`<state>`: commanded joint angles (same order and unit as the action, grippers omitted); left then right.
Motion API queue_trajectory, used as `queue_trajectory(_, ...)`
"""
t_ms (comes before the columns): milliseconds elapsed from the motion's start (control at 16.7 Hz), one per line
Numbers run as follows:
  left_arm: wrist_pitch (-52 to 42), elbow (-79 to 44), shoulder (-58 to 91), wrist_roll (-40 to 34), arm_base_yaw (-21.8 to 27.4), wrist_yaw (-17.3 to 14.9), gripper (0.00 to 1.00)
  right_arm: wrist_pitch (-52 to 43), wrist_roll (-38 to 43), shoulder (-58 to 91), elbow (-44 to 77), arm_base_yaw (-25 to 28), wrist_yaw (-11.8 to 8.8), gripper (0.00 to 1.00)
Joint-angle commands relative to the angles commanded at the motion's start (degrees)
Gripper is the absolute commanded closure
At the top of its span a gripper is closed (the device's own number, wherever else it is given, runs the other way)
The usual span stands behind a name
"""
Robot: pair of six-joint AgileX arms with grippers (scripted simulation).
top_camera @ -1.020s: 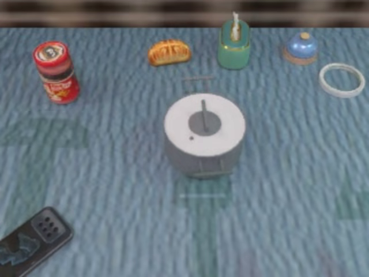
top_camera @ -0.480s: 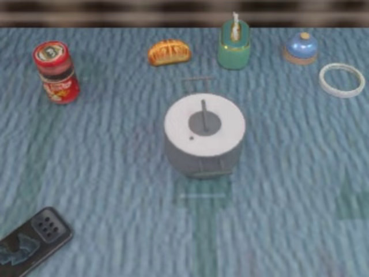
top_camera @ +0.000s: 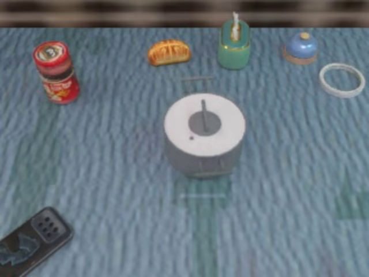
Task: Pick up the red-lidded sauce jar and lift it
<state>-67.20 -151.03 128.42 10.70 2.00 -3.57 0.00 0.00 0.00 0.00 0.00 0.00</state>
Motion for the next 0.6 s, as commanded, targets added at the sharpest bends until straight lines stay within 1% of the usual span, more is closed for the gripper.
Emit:
queue_trajectory(300,-13.91,-11.87,21.42,0.05,-0.09,0.37,0.0,0.0,0.0,0.0,0.0,0.0,0.0,0.0)
queue_trajectory(480,-19.19,-14.74,28.27,-0.05,-0.14,0.56,0.0,0.0,0.0,0.0,0.0,0.0,0.0,0.0)
queue_trajectory(600,-20.42,-15.27,29.73,-0.08,-0.16,0.61,0.0,0.0,0.0,0.0,0.0,0.0,0.0,0.0)
